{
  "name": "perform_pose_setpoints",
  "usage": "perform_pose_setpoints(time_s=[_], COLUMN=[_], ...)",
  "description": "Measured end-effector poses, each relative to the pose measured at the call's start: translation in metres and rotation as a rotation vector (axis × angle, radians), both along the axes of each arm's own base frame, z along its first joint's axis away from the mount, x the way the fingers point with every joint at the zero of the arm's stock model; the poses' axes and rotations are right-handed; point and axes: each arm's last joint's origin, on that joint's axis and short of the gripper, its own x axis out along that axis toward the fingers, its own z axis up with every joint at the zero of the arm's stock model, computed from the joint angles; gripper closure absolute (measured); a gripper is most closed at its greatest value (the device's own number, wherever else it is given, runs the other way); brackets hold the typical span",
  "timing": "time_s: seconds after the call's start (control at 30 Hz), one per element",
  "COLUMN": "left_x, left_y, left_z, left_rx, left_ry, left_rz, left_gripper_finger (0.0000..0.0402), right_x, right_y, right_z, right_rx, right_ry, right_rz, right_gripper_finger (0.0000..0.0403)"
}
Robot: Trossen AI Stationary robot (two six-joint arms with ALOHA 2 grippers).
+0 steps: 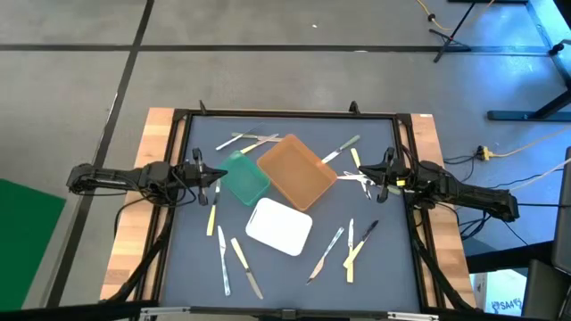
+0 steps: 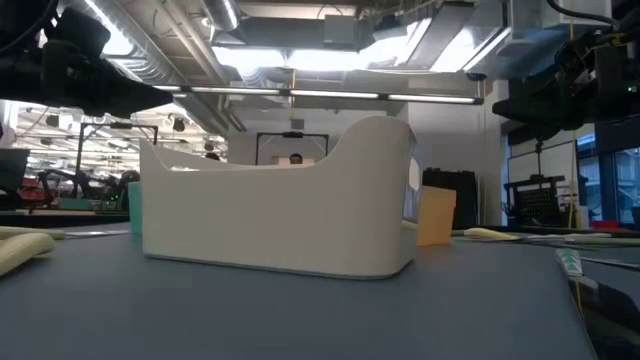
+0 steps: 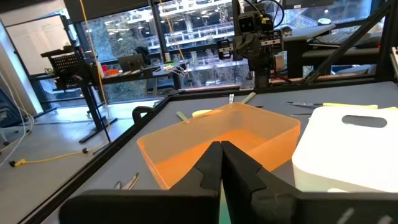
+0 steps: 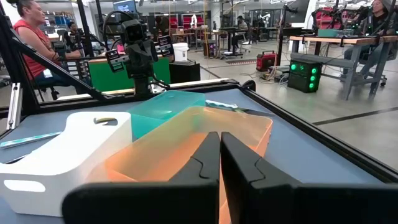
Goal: Sort silverware by color (type)
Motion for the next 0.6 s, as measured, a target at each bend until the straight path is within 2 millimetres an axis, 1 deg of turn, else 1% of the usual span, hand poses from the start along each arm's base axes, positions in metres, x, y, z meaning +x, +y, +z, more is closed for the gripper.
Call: perform_pose_setpoints(time_s=[0.27,0.4,0.6], left_x=[0.0,-0.0004,-0.0004], left_y=[0.0001,0.0012,0.0014], left_z=[0.0,0.0001,0.0], left_rx=[0.001,0.001,0.002], left_ry=[0.0,0.0,0.0], left_rz=[0.002,0.043,0.05], left_gripper_finger=[0.04,0.04,0.04], right_x=[0.0,0.0,0.0], right_y=[0.0,0.0,0.0], right_z=[0.0,0.0003,0.0006], right_rx=[0.0,0.0,-0.001], right_ry=[0.0,-0.003,-0.009], right_rz=[0.0,0.0,0.0], right_gripper_finger=[0.0398,0.0398,0.0398])
